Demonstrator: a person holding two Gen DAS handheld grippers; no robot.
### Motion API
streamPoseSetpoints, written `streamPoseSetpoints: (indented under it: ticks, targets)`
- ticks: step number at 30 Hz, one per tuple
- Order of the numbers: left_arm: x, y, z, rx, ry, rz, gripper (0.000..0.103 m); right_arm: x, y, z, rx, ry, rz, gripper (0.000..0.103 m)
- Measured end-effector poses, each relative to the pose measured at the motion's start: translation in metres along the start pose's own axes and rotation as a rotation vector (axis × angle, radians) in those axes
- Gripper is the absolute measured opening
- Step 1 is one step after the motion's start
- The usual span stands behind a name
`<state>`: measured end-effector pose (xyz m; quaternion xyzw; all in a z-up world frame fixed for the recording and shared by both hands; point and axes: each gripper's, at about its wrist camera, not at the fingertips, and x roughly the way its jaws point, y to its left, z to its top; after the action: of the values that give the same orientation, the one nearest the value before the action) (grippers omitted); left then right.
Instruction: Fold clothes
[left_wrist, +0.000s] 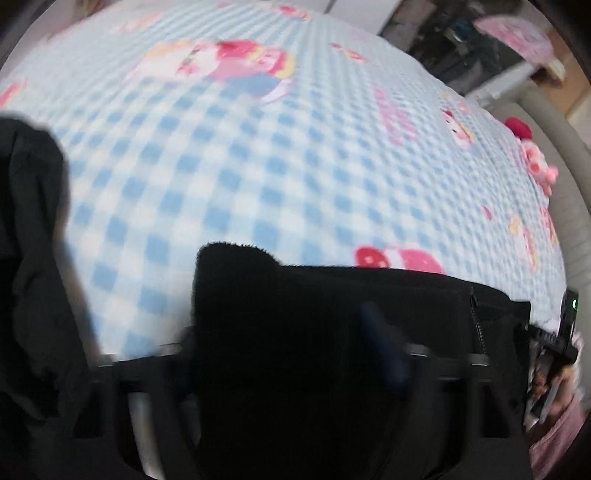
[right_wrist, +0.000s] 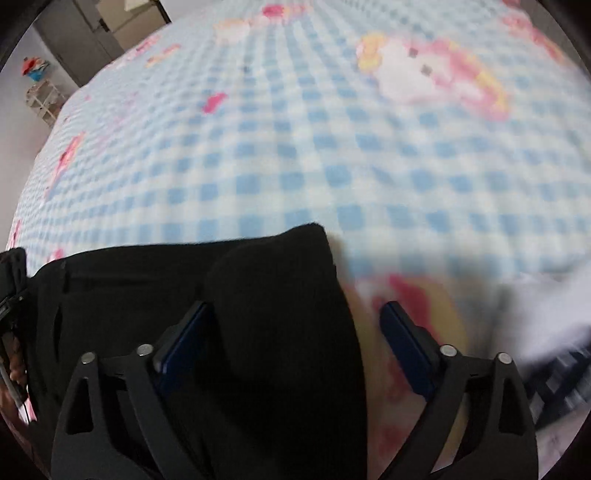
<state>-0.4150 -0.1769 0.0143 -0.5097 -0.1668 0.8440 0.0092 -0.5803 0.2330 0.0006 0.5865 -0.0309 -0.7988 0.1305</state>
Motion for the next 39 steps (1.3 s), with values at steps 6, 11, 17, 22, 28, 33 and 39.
streamPoseSetpoints:
  ticks: [6,11,17,22,28,33,39]
  targets:
    - [-0.09,-0.056,-0.01,0.207,-0.197,0.012,0.018,-0.084,0.031,-0.018,-0.167,-0.166,0.143,0.009]
    - [-0.23,-0.082,-0.091,0.413,-0.435,0.034,0.018,-0.206,0.053,-0.086,-0.361,-0.372,0.247,0.009]
    - [-0.291,-0.041,-0.231,0.33,-0.477,0.099,0.018,-0.273,0.036,-0.247,-0.43,-0.503,0.25,0.009]
    - [-0.254,0.019,-0.289,0.098,-0.315,0.05,0.018,-0.219,-0.011,-0.318,-0.237,-0.329,0.228,0.009]
    - [-0.255,0.034,-0.308,0.012,-0.315,0.013,0.026,-0.219,-0.025,-0.324,-0.108,-0.281,0.235,0.02]
    - [-0.286,0.028,-0.34,0.065,-0.371,0.001,0.031,-0.246,-0.043,-0.326,-0.061,-0.312,0.241,0.032]
    - [-0.324,0.035,-0.359,0.069,-0.43,-0.093,0.035,-0.304,-0.068,-0.316,0.003,-0.448,0.225,0.045]
